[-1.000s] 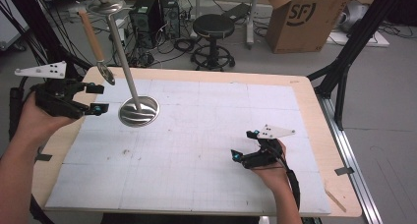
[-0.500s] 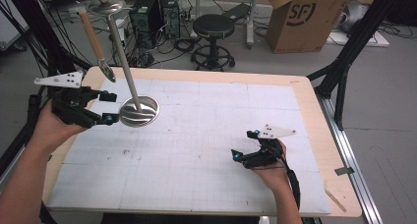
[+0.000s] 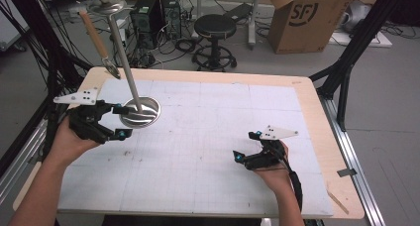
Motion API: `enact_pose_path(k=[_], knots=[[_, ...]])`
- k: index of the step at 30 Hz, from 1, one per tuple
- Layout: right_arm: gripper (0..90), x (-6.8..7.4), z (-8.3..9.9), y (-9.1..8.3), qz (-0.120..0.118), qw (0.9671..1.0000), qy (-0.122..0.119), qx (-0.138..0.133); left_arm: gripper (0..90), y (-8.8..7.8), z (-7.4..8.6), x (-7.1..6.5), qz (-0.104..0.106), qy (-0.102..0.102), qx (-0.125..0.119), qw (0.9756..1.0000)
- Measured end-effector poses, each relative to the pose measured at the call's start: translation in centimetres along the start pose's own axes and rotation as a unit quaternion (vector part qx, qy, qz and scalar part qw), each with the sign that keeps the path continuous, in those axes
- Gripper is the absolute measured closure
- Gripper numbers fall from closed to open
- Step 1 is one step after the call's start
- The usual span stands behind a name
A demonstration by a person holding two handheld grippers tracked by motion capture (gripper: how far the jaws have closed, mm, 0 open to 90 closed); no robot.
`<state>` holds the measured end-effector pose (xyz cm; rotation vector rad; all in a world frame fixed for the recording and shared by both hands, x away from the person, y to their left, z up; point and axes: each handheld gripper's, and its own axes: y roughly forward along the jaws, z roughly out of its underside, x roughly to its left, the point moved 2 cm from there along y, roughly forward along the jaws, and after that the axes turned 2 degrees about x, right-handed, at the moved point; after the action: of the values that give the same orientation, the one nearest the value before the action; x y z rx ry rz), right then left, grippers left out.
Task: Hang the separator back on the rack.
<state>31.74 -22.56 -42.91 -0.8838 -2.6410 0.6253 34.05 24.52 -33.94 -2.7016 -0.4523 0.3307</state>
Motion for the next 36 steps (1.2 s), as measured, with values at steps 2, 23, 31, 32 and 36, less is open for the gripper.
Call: enact_pose_path(k=[2, 23, 31, 32, 36], knots=[[2.6, 0.0, 0.0, 0.0, 0.0, 1.0, 0.0, 0.0, 12.6, 0.3, 0.3, -0.1, -0.002, 0.001, 0.002, 1.0], [2.6, 0.1, 0.0, -0.2, -0.005, 1.0, -0.001, -0.003, 6.9, 3.9, 3.8, -1.5, -0.008, 0.01, 0.029, 0.9995], [2.6, -0.1, 0.2, -0.6, -0.004, 1.0, 0.005, -0.007, 6.9, 3.8, 4.2, -1.1, -0.007, -0.001, 0.013, 0.9999], [2.6, -0.1, 0.2, -0.6, -0.004, 1.0, 0.005, -0.007, 6.9, 3.8, 4.4, -1.1, -0.008, 0.002, 0.016, 0.9998], [2.6, 0.0, 0.2, -0.3, -0.003, 1.0, 0.001, 0.0, 6.9, 3.8, 4.6, -0.8, -0.011, 0.003, 0.018, 0.9998]])
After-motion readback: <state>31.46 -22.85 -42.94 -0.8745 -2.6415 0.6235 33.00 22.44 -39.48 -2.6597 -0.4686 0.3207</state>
